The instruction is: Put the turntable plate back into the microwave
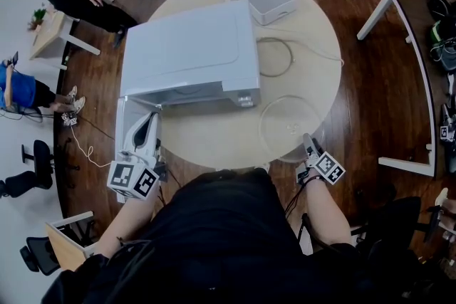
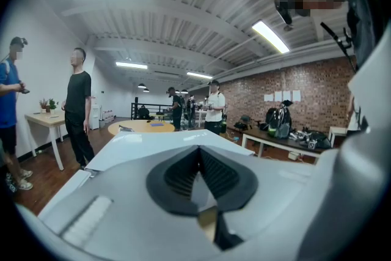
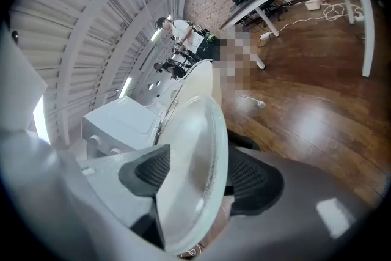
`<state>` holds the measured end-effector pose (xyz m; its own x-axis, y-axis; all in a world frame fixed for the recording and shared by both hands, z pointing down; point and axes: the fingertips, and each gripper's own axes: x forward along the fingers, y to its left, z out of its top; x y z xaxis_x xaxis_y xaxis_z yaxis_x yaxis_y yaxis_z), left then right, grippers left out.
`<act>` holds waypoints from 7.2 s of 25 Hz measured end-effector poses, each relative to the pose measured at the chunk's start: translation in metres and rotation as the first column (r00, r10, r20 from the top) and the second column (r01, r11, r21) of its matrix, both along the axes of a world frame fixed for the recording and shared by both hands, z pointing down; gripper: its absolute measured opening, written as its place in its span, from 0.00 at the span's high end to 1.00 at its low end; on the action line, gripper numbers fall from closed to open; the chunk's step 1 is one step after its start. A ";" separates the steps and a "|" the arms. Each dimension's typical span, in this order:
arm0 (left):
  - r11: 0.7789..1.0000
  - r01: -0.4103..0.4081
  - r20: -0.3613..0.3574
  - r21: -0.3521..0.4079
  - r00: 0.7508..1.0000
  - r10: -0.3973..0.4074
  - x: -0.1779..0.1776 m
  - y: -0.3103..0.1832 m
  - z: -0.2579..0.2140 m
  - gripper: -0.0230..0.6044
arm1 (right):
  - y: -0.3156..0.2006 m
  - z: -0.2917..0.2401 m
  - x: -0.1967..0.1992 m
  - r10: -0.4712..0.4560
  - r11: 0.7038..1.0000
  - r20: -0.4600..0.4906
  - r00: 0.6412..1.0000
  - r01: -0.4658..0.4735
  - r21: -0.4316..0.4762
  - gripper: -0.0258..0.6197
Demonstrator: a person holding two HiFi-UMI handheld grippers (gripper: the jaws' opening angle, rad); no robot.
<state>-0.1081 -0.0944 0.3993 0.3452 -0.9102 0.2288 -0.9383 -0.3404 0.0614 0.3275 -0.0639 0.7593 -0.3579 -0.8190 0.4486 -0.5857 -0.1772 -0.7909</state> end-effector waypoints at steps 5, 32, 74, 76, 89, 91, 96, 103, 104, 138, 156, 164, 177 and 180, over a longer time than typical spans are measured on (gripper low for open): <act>1.000 -0.001 0.005 0.001 1.000 0.001 0.003 0.003 -0.001 0.95 | -0.001 0.003 -0.001 0.002 1.000 0.018 1.000 -0.002 -0.010 0.55; 1.000 0.008 0.023 -0.014 1.000 -0.008 0.019 0.024 0.002 0.95 | 0.000 -0.008 0.001 0.014 0.999 0.156 0.988 -0.019 0.031 0.81; 0.999 -0.021 -0.121 0.040 0.992 0.026 -0.040 0.022 0.003 0.95 | 0.021 -0.061 -0.020 0.288 0.936 0.359 0.888 -0.341 0.092 0.92; 0.999 -0.026 -0.129 0.034 0.991 0.030 -0.043 0.022 0.005 0.95 | 0.025 -0.063 -0.021 0.313 0.925 0.379 0.871 -0.370 0.086 0.91; 0.996 -0.083 -0.148 0.041 0.985 0.088 -0.041 0.011 0.007 0.95 | 0.024 -0.118 -0.026 0.337 0.864 0.504 0.796 -0.474 0.170 0.91; 0.995 -0.091 -0.143 0.046 0.985 0.096 -0.043 0.009 0.006 0.95 | 0.026 -0.122 -0.026 0.342 0.860 0.506 0.792 -0.481 0.172 0.91; 0.994 -0.091 -0.146 0.059 0.984 0.099 -0.051 0.003 0.006 0.95 | 0.028 -0.132 -0.022 0.353 0.844 0.512 0.783 -0.503 0.188 0.91; 0.993 -0.086 -0.149 0.083 0.984 0.098 -0.056 -0.007 0.001 0.95 | 0.028 -0.156 -0.020 0.345 0.830 0.532 0.773 -0.516 0.211 0.91; 0.993 -0.085 -0.149 0.081 0.984 0.097 -0.058 -0.008 0.002 0.95 | 0.028 -0.159 -0.021 0.340 0.830 0.533 0.775 -0.514 0.217 0.91; 0.986 -0.130 -0.155 0.104 0.977 0.145 -0.079 -0.011 -0.006 0.95 | 0.040 -0.169 -0.050 0.349 0.811 0.550 0.759 -0.538 0.228 0.91; 0.980 -0.151 -0.174 0.127 0.970 0.172 -0.080 -0.011 -0.012 0.95 | 0.046 -0.175 -0.057 0.348 0.809 0.544 0.764 -0.538 0.237 0.91; 0.977 -0.164 -0.182 0.133 0.965 0.187 -0.082 -0.007 -0.012 0.95 | 0.052 -0.175 -0.062 0.348 0.809 0.538 0.768 -0.536 0.242 0.91; 0.971 -0.191 -0.180 0.142 0.960 0.215 -0.080 -0.001 -0.012 0.95 | 0.058 -0.181 -0.077 0.328 0.815 0.551 0.767 -0.524 0.245 0.90; 0.971 -0.193 -0.176 0.140 0.960 0.217 -0.079 0.000 -0.012 0.95 | 0.058 -0.179 -0.079 0.328 0.820 0.549 0.769 -0.520 0.240 0.90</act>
<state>-0.1873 -0.0946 0.3875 0.5536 -0.8321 0.0342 -0.8227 -0.5400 0.1774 0.2486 -0.0058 0.5799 -0.0156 -0.9993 -0.0337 -0.0639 0.0347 -0.9974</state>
